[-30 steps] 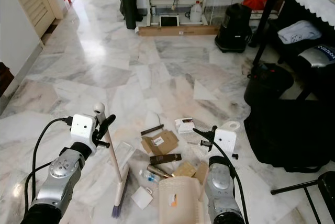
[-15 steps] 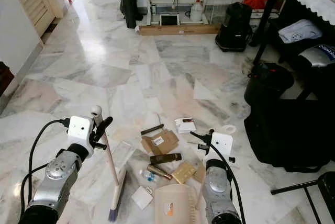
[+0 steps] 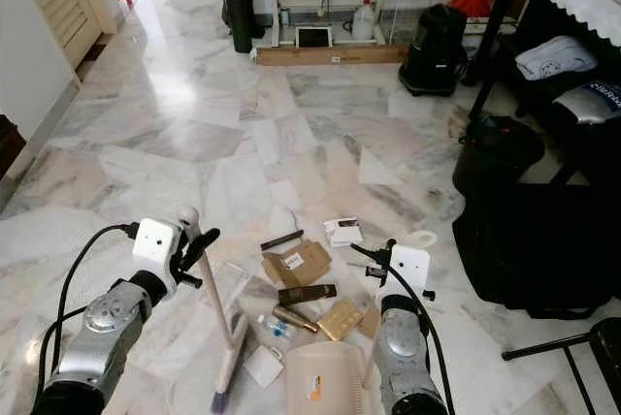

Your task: Sweep floor

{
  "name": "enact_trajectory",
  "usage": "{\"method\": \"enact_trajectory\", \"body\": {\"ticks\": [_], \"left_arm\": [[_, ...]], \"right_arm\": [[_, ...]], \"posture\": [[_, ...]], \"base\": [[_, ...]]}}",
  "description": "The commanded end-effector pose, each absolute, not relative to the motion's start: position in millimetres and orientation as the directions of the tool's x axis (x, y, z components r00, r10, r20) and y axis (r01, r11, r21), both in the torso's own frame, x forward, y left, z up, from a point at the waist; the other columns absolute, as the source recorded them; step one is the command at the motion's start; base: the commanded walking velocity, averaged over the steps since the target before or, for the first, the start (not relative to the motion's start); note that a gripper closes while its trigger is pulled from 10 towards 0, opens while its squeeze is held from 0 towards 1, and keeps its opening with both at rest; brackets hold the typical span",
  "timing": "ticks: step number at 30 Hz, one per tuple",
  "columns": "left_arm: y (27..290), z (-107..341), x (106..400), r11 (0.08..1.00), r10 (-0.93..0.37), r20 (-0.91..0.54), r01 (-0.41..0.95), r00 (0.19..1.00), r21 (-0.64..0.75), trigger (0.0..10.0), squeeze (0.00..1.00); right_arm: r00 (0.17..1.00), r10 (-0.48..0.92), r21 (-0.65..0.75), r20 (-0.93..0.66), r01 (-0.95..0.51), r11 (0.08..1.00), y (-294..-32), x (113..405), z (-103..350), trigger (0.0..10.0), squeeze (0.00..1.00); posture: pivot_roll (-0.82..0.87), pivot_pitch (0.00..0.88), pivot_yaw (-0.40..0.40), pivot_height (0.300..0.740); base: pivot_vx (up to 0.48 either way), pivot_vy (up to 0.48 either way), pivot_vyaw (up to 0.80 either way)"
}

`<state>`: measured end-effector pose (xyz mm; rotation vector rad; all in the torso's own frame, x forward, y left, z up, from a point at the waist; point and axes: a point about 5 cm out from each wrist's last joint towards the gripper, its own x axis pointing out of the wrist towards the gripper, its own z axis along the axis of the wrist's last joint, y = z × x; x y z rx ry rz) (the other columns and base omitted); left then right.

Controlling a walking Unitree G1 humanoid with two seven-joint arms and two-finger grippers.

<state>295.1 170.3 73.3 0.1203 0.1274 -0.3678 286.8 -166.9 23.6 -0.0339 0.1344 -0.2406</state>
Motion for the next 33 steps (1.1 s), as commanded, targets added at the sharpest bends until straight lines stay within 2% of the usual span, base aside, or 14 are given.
{"method": "enact_trajectory", "body": {"ticks": [1, 5, 9, 14, 20, 24, 27, 33], "left_arm": [[171, 64, 289, 0.909, -0.387, -0.216, 0.410, 0.896, 0.071, 10.0, 0.00], [168, 60, 285, 0.882, -0.440, -0.258, 0.469, 0.860, 0.057, 10.0, 0.00], [168, 64, 286, 0.888, -0.451, -0.244, 0.459, 0.858, -0.027, 10.0, 0.00], [167, 84, 295, 0.887, -0.431, -0.129, 0.393, 0.893, -0.244, 10.0, 0.00], [173, 98, 300, 0.869, -0.395, -0.062, 0.351, 0.916, -0.348, 10.0, 0.00], [178, 104, 301, 0.868, -0.378, -0.047, 0.337, 0.924, -0.364, 10.0, 0.00], [183, 118, 302, 0.907, -0.346, -0.004, 0.333, 0.938, -0.259, 10.0, 0.00], [191, 134, 299, 0.934, -0.287, 0.074, 0.296, 0.955, -0.198, 10.0, 0.00]], "right_arm": [[0.965, -0.235, -0.058, -0.116, 0.229, 0.972, -166, 289, 26, 10.0, 0.00], [0.966, -0.232, -0.056, -0.116, 0.227, 0.972, -165, 290, 26, 10.0, 0.00], [0.967, -0.228, -0.054, -0.116, 0.223, 0.973, -163, 291, 26, 10.0, 0.00], [0.968, -0.222, -0.051, -0.120, 0.218, 0.975, -161, 292, 26, 10.0, 0.00], [0.968, -0.220, -0.047, -0.122, 0.216, 0.975, -160, 293, 26, 10.0, 0.00], [0.968, -0.217, -0.048, -0.124, 0.212, 0.976, -159, 293, 26, 10.0, 0.00], [0.968, -0.215, -0.049, -0.126, 0.211, 0.976, -159, 294, 26, 10.0, 0.00], [0.967, -0.231, -0.047, -0.107, 0.227, 0.973, -161, 293, 28, 10.0, 0.00]], "posture": [[0.09, 0.049, 0.017, 0.740], [0.09, 0.040, 0.018, 0.740], [0.09, 0.037, 0.018, 0.740], [0.10, 0.027, 0.018, 0.740], [0.11, 0.034, 0.015, 0.740], [0.11, 0.038, 0.013, 0.740], [0.12, 0.041, 0.011, 0.740], [0.11, 0.043, 0.009, 0.740]], "base": [[0.000, 0.000, 0.00], [0.000, 0.000, 0.00], [0.000, 0.000, 0.00], [0.000, 0.000, 0.00], [0.000, 0.000, 0.00], [0.000, 0.000, 0.00], [0.000, 0.000, 0.00], [0.000, 0.000, 0.00]]}}
